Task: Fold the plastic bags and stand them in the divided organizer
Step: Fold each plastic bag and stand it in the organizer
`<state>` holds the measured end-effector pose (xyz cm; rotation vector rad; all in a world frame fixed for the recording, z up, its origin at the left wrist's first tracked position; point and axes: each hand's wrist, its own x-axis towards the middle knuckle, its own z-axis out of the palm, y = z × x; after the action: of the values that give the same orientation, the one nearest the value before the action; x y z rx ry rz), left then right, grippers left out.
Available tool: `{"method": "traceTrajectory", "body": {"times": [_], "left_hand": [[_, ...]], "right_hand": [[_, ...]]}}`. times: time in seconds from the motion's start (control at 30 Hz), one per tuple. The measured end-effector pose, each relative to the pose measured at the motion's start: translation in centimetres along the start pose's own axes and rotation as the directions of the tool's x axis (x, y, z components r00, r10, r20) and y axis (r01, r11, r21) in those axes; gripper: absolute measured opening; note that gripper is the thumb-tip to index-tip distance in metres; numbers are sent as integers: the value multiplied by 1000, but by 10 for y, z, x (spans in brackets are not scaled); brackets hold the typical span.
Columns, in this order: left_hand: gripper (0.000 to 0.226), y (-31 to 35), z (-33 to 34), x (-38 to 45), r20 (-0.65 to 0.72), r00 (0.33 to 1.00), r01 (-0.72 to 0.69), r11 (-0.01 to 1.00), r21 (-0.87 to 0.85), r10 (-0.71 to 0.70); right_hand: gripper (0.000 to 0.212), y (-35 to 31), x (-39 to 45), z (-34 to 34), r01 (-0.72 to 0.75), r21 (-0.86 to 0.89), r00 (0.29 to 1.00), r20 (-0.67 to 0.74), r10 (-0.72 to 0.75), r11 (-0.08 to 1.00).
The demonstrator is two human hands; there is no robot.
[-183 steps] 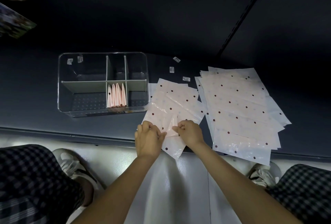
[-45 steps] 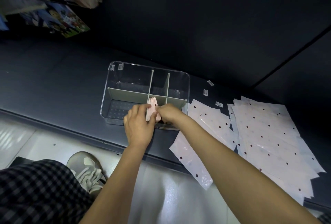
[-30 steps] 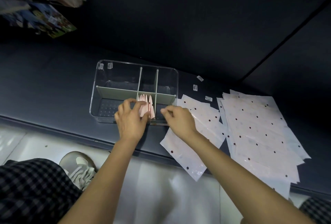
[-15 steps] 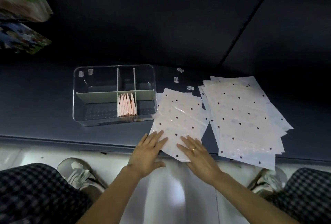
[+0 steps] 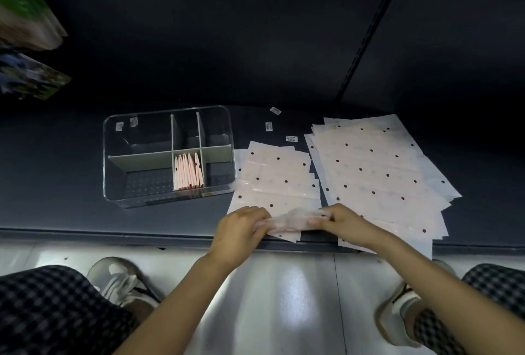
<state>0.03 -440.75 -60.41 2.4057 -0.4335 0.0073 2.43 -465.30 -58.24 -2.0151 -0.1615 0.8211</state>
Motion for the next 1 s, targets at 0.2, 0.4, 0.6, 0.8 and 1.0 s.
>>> {"method": "traceTrajectory", "body": {"times": [0.2, 0.4, 0.6, 0.8, 1.0], "left_hand": [[13, 2, 8, 12, 263, 923, 365, 851, -378, -280], [7, -7, 12, 14, 212, 897, 442, 801, -403, -389], [29, 2, 16, 12, -186, 980, 73, 997, 10, -70], [50, 7, 47, -4, 143, 980, -167, 956, 241, 135], [73, -2, 65, -20, 329, 944, -178, 865, 469, 17]], "right_hand": [[32, 21, 2, -11, -247, 194, 969, 78, 236, 949], [25, 30, 10, -8, -186, 375, 981, 18, 193, 908], [13, 21, 36, -14, -73, 171, 921, -366, 132, 983], [21, 27, 70, -20, -218, -28, 852, -493, 176, 976], [25, 36, 84, -18, -268, -96, 831, -526, 180, 959]]}}
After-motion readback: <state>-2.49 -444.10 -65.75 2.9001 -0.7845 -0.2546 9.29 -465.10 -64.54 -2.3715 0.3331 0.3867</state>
